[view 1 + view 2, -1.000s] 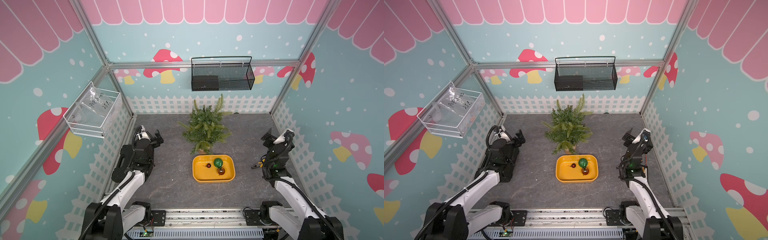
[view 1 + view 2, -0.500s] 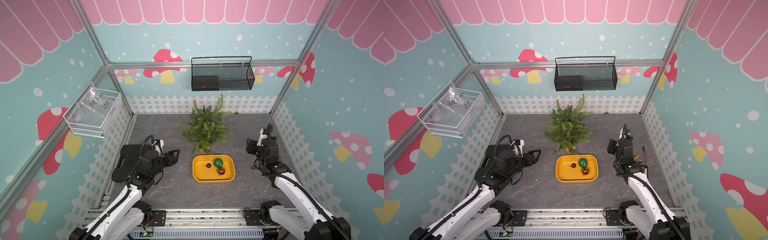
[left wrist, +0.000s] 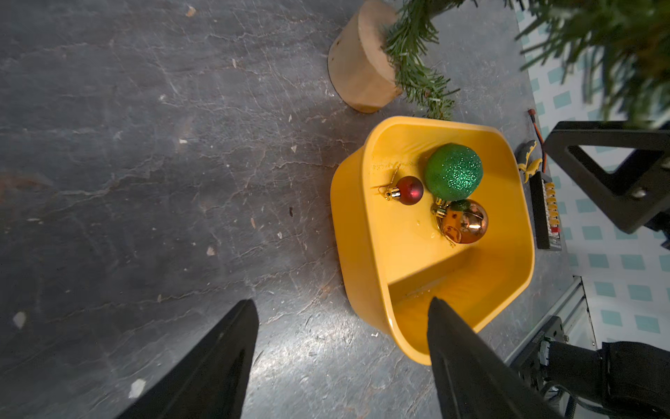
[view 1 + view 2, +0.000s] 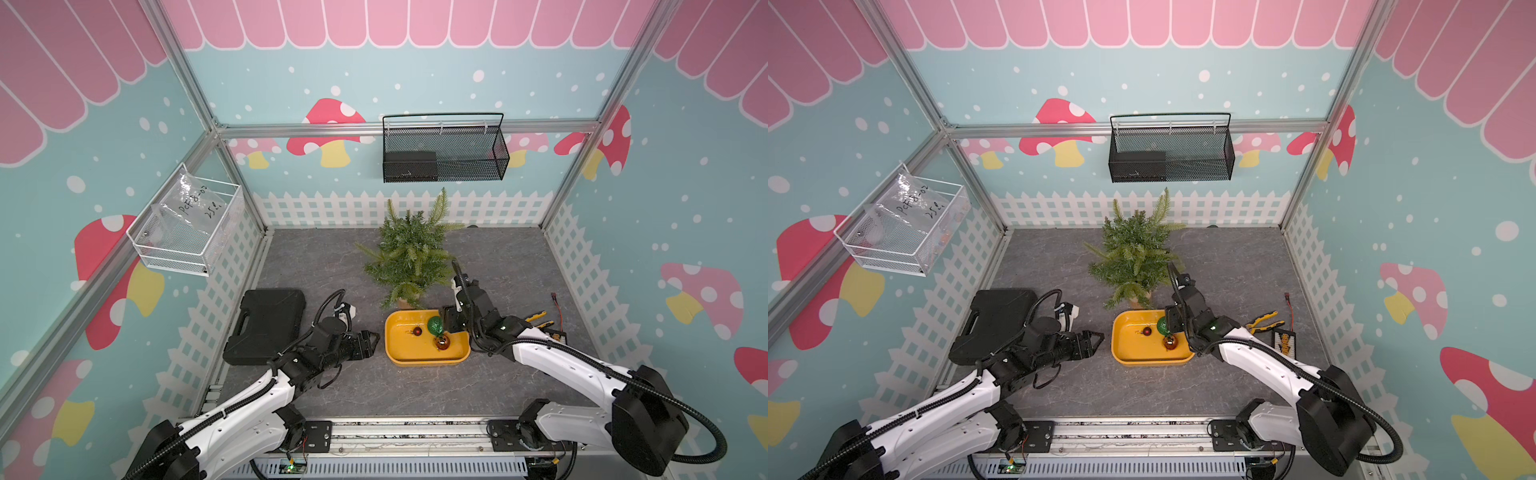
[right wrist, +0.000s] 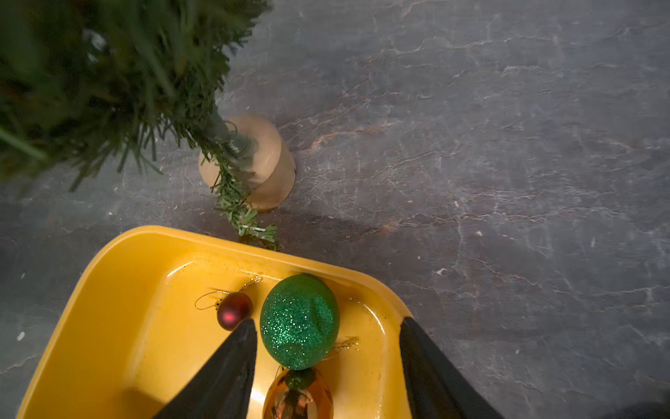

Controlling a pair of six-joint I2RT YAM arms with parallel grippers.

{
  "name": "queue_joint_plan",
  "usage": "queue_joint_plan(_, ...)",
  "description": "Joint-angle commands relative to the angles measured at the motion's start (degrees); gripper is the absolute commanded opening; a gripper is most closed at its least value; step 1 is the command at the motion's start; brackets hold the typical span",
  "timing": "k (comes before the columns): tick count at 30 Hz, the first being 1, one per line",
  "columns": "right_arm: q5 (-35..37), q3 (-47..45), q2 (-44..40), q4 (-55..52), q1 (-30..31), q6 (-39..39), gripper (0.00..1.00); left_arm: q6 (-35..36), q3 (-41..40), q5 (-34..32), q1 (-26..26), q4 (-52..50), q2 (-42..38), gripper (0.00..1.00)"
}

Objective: Decorate the small christmas tree with ornaments
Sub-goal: Pick up an ornament from the container.

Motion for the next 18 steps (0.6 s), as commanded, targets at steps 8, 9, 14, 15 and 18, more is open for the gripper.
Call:
queue_joint_plan(8, 3.9, 2.8, 7.9, 0.5, 5.3, 2.7, 0.71, -0.8, -1.2, -1.1, -0.5, 0.0, -2.3, 0.76)
queue_joint_plan(9, 4.1, 2.7, 8.5, 0.5, 5.5, 2.8, 0.71, -0.9, -1.2, -1.2, -0.6, -0.1, -2.2, 0.76)
queue_joint_plan(14, 5.0, 2.9, 10.9, 0.4, 6.0, 3.2, 0.70, -0.8, -1.3, -1.2, -0.6, -0.1, -2.1, 0.76)
queue_joint_plan(15, 5.2, 2.8, 11.3, 0.4, 6.1, 3.4, 0.70, -0.8, -1.3, -1.2, -0.5, -0.1, -2.0, 0.76)
queue_joint_plan(18, 5.8, 2.5, 12.4, 0.4, 6.1, 3.5, 0.69, -0.7, -1.3, -1.2, -0.5, -0.1, -1.9, 0.76)
